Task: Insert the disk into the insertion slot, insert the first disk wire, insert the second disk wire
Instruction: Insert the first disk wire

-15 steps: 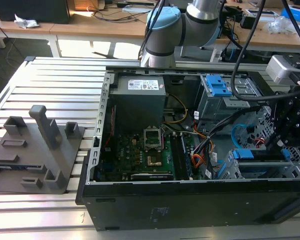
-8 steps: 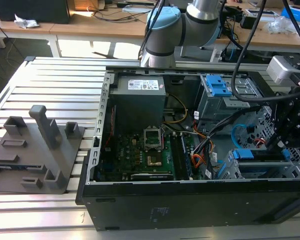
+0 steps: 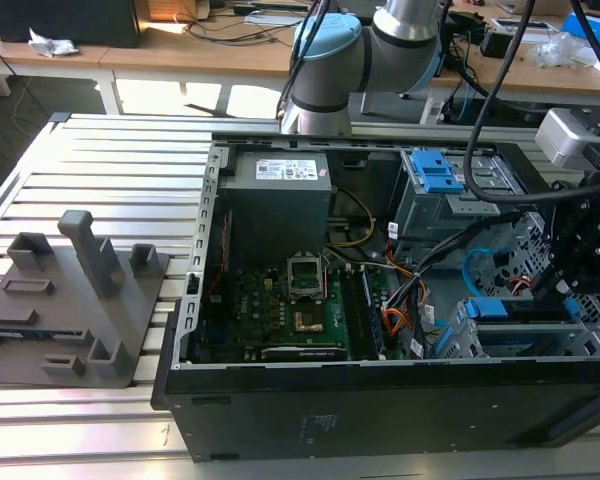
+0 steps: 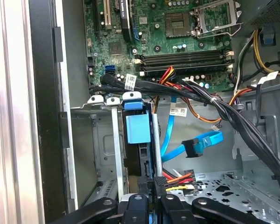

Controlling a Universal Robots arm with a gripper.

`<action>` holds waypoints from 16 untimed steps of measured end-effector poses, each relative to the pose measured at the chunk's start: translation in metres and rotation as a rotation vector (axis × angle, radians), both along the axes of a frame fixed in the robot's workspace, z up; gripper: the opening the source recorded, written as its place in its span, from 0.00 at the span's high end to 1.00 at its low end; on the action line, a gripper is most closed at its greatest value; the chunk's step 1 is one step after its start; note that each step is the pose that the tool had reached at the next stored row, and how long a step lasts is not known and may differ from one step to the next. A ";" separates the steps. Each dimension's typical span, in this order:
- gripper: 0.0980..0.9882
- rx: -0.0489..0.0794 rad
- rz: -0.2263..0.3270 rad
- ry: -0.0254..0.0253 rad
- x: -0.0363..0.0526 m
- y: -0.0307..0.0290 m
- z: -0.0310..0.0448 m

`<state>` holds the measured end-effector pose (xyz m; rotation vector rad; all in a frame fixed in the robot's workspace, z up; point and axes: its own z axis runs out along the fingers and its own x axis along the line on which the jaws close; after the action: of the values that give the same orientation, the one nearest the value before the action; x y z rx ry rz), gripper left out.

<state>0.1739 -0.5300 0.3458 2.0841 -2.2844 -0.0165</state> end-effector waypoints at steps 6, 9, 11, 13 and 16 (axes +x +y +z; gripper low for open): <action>0.93 0.003 0.000 -0.0001 0.0000 -0.0016 -0.0017; 0.93 0.003 0.000 0.0000 0.0000 -0.0031 -0.0024; 0.93 0.003 0.000 -0.0001 0.0000 -0.0033 -0.0031; 0.93 0.009 0.000 -0.0001 0.0005 -0.0033 -0.0040; 0.93 0.010 0.000 0.0000 0.0007 -0.0032 -0.0025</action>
<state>0.1746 -0.5332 0.3433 2.0884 -2.2891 -0.0274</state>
